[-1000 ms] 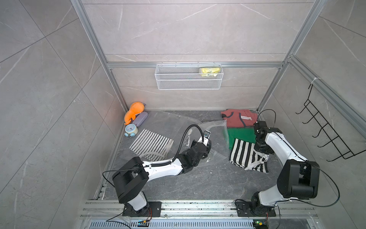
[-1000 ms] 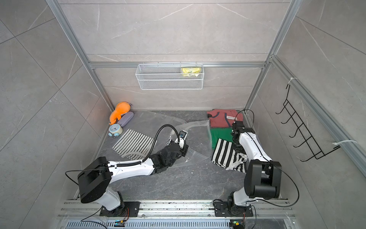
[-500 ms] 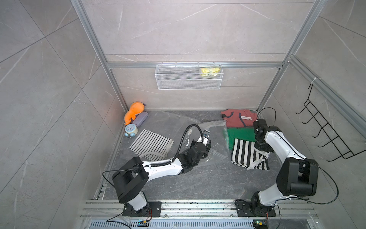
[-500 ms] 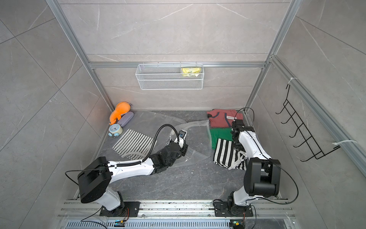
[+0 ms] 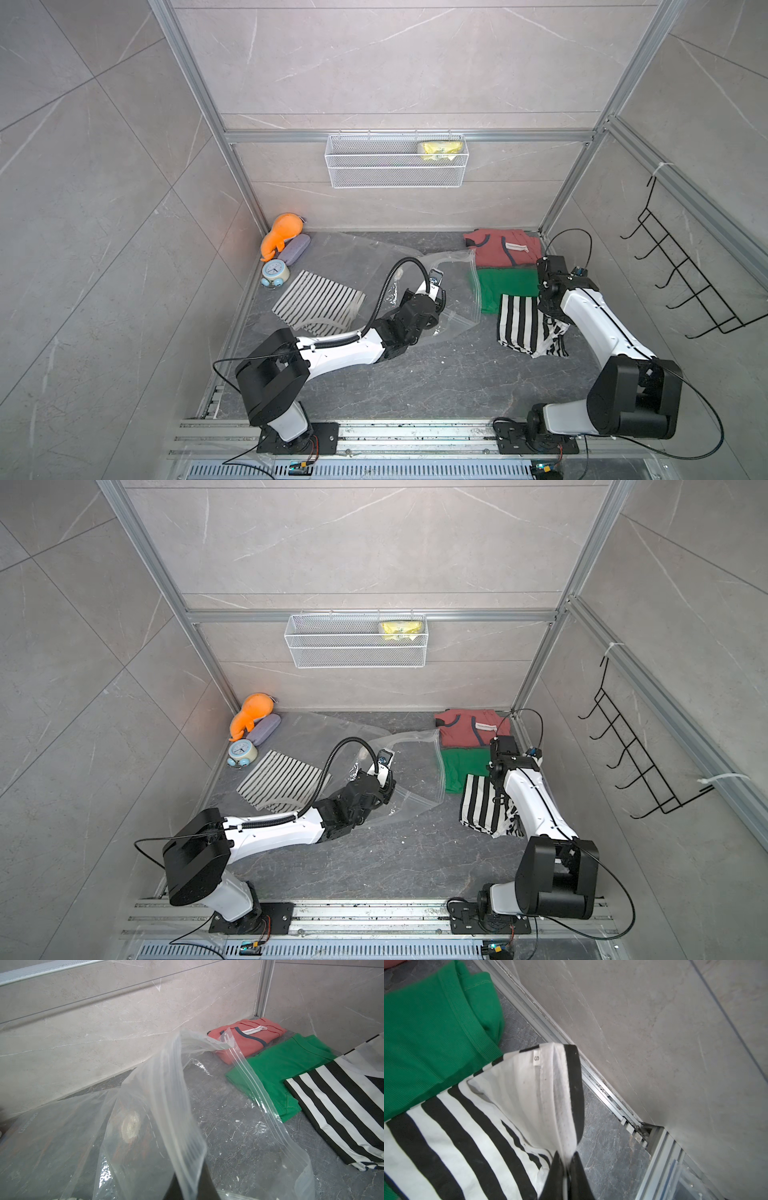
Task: Take the tank top out of the vacuum bag
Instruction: Take out the tank top from the vacuum bag, then adjust the tank top at the center of the board.
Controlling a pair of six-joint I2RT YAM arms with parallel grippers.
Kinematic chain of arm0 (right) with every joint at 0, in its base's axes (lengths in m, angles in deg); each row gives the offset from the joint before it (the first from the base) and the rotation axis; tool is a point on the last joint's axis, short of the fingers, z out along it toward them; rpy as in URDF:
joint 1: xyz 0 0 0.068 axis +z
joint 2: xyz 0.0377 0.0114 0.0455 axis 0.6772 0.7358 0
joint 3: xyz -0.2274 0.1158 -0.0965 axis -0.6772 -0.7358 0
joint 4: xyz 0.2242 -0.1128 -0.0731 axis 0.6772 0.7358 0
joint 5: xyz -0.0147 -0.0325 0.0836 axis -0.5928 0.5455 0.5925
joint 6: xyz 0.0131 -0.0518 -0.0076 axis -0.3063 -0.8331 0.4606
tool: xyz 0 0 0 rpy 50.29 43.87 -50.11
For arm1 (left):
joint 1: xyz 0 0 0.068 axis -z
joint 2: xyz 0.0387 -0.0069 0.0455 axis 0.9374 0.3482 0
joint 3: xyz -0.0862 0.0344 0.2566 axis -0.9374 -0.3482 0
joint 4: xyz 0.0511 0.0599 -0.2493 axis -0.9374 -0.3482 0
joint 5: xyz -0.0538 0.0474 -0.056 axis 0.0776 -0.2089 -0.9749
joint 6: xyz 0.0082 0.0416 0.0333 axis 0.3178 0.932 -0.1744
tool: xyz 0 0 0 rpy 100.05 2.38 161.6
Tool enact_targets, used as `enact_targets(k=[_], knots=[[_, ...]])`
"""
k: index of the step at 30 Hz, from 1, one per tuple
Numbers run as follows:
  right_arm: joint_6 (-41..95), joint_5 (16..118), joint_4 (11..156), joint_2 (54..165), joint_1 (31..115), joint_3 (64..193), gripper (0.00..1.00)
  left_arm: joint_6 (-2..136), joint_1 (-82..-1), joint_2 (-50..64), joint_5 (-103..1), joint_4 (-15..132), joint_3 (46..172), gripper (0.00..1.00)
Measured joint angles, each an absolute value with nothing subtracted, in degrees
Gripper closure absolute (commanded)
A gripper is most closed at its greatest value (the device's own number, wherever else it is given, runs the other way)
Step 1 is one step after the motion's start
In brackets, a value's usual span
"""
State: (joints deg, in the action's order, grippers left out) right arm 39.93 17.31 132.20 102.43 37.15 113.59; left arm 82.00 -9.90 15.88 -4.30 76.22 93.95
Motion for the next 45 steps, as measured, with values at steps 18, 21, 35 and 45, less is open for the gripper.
enact_targets(k=[18, 21, 35, 45], knots=[[43.17, 17.57, 128.59, 104.25, 37.15, 111.63, 0.43, 82.59, -10.01, 20.76, -0.93, 73.29, 99.04, 1.00], [43.15, 17.61, 129.38, 104.03, 37.15, 112.06, 0.43, 82.72, -10.03, 20.76, -0.65, 73.47, 99.04, 1.00], [39.85, 36.67, 126.82, 97.82, 46.20, 113.18, 0.45, 82.78, -12.67, 17.85, -0.56, 75.81, 95.46, 1.00], [39.72, 44.26, 125.18, 101.54, 49.47, 106.32, 0.49, 82.17, -15.32, 14.20, -2.39, 75.65, 92.86, 1.00]])
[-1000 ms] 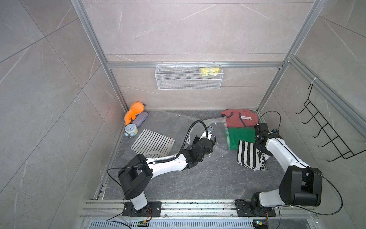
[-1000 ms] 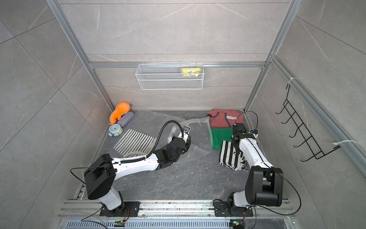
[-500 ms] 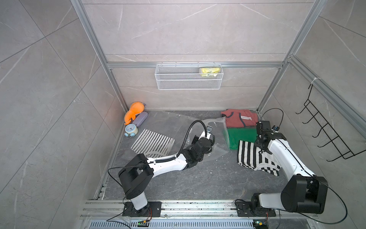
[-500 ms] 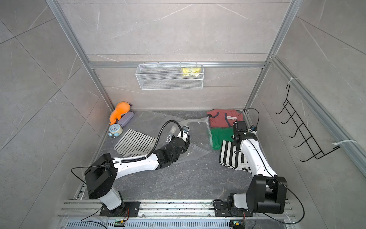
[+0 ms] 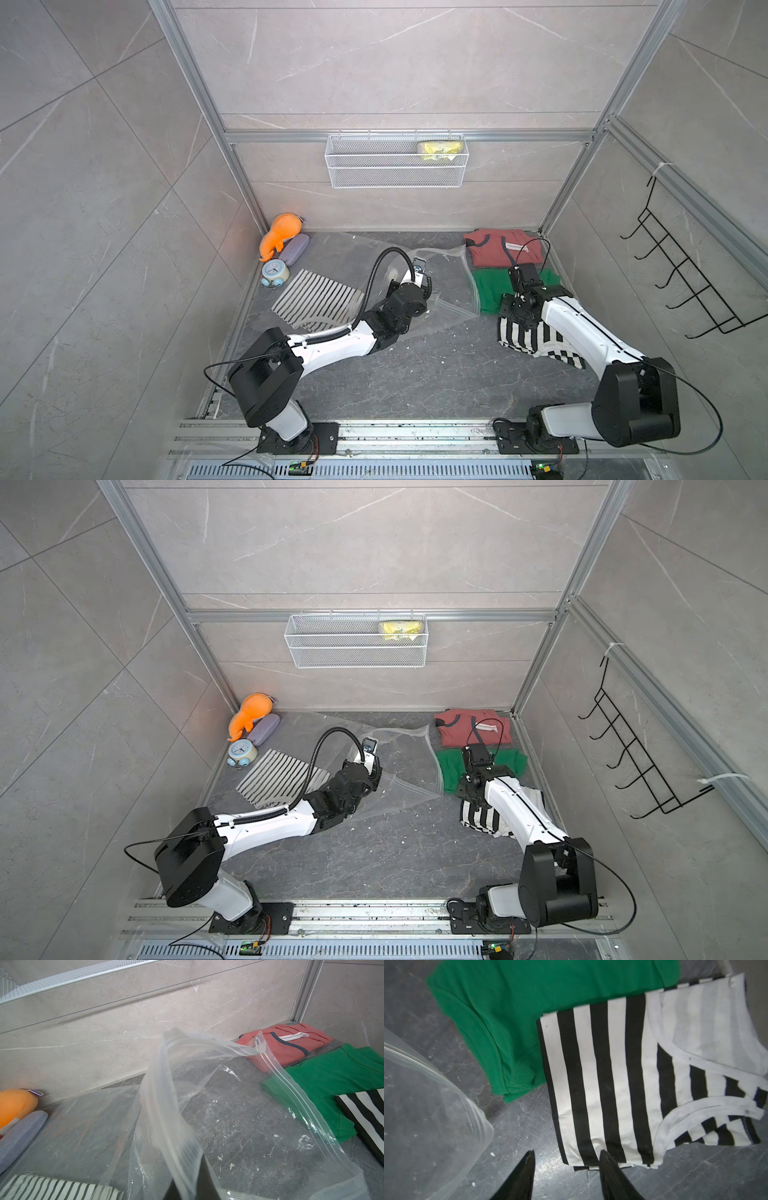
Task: Take the tank top out of the vacuum bag
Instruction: Adjust the tank top at the center of the board.
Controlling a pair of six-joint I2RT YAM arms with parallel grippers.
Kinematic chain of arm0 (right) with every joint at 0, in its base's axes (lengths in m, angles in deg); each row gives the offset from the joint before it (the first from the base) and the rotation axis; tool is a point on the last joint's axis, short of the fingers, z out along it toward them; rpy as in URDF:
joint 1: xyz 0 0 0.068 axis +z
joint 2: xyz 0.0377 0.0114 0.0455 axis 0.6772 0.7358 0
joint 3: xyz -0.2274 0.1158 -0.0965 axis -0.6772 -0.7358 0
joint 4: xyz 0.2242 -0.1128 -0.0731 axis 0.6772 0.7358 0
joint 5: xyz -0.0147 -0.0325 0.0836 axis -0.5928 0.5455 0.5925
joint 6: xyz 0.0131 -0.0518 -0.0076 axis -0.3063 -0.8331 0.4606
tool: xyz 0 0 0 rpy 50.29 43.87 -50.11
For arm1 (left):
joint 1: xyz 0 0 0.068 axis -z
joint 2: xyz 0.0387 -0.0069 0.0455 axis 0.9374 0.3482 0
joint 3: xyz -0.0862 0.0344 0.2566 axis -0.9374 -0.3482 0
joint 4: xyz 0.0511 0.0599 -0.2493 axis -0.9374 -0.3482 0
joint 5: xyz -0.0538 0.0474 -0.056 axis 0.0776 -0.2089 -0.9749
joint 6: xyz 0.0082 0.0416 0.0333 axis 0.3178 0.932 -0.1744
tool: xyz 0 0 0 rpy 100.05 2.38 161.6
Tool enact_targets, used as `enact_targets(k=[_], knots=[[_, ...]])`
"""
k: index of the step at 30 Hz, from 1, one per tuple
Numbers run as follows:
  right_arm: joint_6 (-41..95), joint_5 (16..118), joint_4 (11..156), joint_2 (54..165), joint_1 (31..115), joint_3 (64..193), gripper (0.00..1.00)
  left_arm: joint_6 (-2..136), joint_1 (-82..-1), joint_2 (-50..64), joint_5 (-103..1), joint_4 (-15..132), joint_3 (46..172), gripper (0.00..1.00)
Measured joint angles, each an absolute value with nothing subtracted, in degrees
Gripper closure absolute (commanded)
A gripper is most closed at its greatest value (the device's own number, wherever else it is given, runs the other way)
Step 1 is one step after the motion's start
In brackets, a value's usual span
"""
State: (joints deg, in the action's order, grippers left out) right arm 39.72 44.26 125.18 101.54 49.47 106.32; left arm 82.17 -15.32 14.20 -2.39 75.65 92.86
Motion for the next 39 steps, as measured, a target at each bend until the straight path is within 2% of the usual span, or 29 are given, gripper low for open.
enact_targets(k=[24, 26, 39], knots=[[44.57, 48.06, 112.64, 110.85, 49.47, 98.62, 0.57, 79.07, -15.30, 10.11, -2.74, 74.54, 87.33, 1.00], [45.09, 48.02, 112.16, 110.85, 49.45, 98.36, 0.60, 78.98, -15.30, 10.14, -2.70, 73.95, 87.43, 1.00], [50.80, 51.97, 107.59, 105.12, 49.15, 92.41, 0.61, 78.98, -15.30, 16.32, -2.59, 70.01, 95.11, 1.00]])
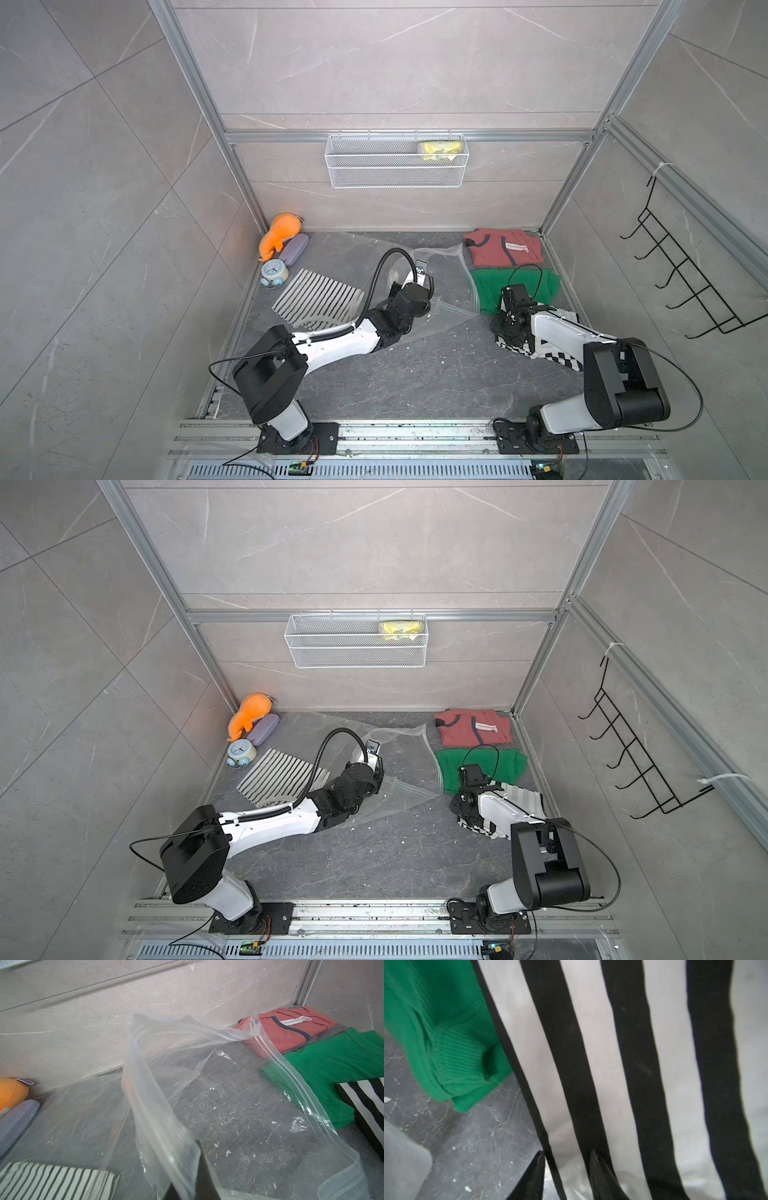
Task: Take the tank top out of the vacuum bag
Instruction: Adjust the tank top at the center of the board.
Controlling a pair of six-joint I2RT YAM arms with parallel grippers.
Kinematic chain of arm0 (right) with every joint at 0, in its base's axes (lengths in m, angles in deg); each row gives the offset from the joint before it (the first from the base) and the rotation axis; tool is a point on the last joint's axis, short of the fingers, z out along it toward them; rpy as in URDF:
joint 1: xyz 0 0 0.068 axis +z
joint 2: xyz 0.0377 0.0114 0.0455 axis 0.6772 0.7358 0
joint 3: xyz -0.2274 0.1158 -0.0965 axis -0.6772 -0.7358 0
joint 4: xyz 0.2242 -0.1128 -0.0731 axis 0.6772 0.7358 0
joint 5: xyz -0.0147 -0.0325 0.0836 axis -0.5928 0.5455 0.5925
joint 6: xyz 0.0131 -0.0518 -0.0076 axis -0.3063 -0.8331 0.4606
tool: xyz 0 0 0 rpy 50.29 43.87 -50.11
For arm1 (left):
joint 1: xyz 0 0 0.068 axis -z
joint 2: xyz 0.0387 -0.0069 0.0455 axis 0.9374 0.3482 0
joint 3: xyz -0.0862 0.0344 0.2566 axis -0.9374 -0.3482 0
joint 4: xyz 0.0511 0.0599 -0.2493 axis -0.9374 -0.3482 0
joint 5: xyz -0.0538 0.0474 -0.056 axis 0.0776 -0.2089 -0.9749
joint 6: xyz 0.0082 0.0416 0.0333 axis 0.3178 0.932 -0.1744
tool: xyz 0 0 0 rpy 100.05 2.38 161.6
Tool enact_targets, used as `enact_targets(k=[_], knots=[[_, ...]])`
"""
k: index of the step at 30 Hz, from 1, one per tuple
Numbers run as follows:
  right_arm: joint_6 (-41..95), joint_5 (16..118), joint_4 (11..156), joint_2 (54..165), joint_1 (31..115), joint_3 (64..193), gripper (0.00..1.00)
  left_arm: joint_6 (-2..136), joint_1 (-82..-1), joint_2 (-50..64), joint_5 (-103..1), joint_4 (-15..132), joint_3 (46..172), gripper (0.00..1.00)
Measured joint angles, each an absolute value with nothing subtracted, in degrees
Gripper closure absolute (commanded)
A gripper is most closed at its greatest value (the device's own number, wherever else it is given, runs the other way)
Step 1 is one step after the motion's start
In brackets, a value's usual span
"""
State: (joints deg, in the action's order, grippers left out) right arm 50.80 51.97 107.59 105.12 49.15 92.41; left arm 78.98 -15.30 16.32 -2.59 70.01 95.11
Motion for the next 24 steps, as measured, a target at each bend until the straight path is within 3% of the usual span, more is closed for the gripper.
enact_targets(k=[9, 17, 24], knots=[[52.04, 56.17, 110.63, 99.90, 49.32, 88.92, 0.61, 78.98, -15.30, 16.71, -2.57, 69.79, 95.28, 1.00], [49.84, 54.40, 124.35, 95.46, 49.43, 93.03, 0.59, 78.98, -15.30, 15.86, -2.53, 70.32, 94.12, 1.00], [44.85, 50.88, 125.93, 108.07, 51.79, 107.78, 0.58, 78.98, -15.30, 14.77, -2.39, 71.48, 92.81, 1.00]])
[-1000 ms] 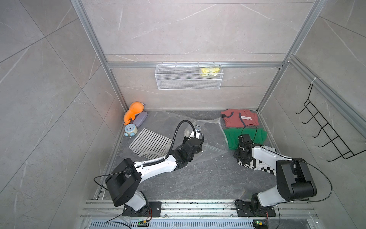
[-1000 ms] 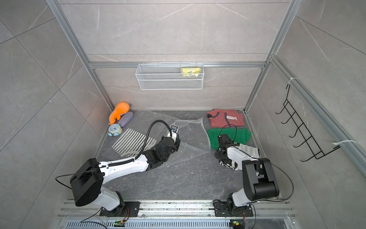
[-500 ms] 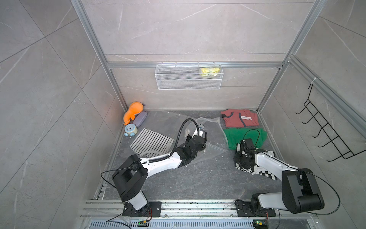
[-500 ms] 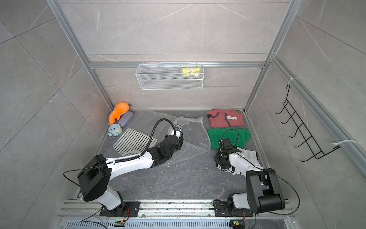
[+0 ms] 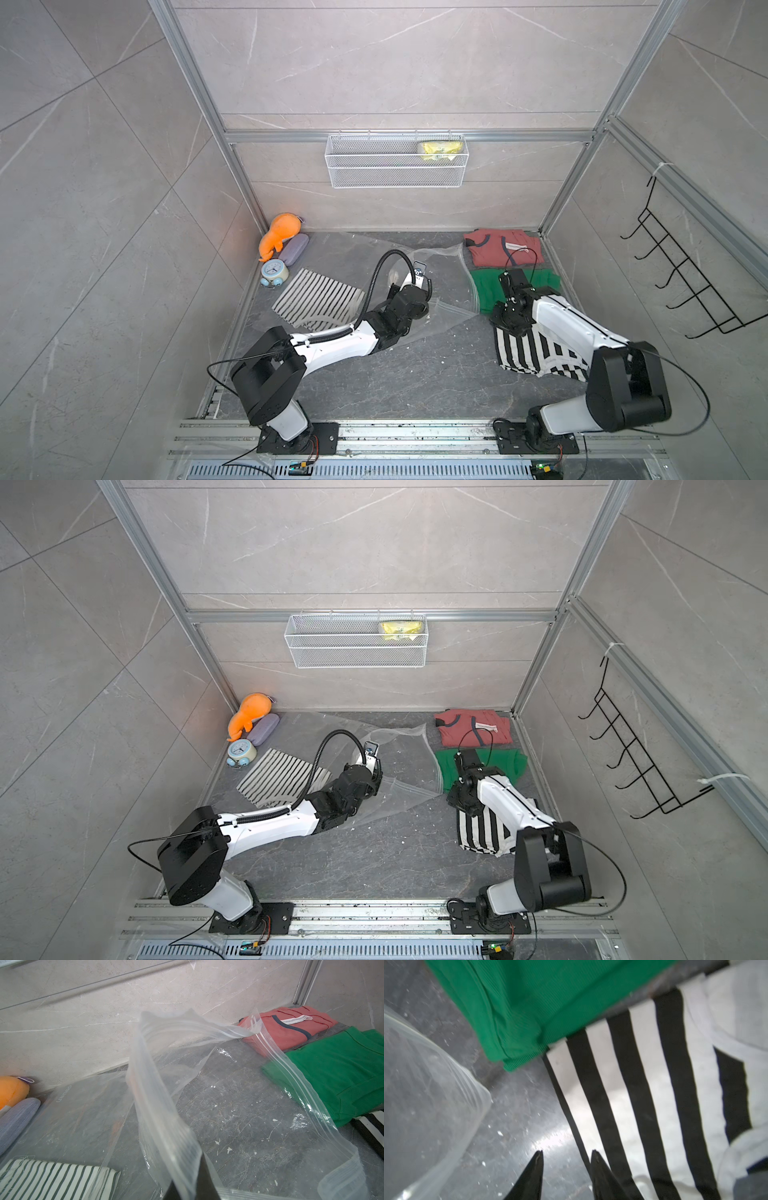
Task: Take the tank top out of the vacuum bag
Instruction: Adjust the tank top at the center of the board.
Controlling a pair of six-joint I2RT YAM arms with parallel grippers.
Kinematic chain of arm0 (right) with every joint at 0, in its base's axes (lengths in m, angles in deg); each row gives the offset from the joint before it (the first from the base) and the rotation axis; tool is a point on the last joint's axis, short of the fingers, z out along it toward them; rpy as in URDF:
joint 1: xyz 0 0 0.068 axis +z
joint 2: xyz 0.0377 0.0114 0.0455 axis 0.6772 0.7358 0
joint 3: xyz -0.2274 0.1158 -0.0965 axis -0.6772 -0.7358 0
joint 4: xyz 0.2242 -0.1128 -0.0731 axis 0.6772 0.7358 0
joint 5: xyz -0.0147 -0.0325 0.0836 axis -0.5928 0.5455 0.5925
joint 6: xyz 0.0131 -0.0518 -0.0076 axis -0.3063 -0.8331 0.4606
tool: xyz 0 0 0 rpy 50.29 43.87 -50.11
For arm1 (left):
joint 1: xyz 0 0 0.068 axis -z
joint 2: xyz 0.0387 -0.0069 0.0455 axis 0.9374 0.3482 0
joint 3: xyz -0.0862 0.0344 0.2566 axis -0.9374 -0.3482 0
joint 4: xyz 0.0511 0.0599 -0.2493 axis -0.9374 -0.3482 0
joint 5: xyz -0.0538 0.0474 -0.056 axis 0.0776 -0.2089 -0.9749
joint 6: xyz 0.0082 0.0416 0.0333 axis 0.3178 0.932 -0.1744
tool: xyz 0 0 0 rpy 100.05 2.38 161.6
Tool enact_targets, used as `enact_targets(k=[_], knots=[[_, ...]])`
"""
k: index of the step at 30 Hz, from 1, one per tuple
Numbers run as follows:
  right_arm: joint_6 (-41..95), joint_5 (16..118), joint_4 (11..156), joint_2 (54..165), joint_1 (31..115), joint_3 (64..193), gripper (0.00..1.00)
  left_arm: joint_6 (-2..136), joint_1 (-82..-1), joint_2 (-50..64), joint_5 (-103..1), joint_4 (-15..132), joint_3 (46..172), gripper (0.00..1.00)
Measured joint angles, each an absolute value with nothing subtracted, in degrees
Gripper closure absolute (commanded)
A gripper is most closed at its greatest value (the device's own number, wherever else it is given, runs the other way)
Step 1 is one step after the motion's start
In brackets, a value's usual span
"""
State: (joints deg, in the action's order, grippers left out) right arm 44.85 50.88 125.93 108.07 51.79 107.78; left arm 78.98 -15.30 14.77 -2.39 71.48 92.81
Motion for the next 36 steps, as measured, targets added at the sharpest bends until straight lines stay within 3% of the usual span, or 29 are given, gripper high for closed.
enact_targets(k=[10, 19, 24, 36], knots=[[42.80, 48.26, 124.92, 114.96, 51.88, 108.24, 0.60, 79.39, -15.30, 12.61, -1.39, 72.26, 90.52, 1.00], [42.86, 48.41, 126.38, 111.79, 51.88, 103.06, 0.59, 79.39, -15.30, 11.16, -1.06, 72.66, 88.92, 1.00], [42.93, 46.79, 128.18, 107.59, 50.59, 103.23, 0.48, 79.39, -15.30, 10.88, -1.08, 72.64, 88.92, 1.00], [45.07, 43.71, 123.67, 108.45, 30.63, 104.24, 0.45, 79.64, -15.30, 7.99, -1.06, 72.40, 88.18, 1.00]])
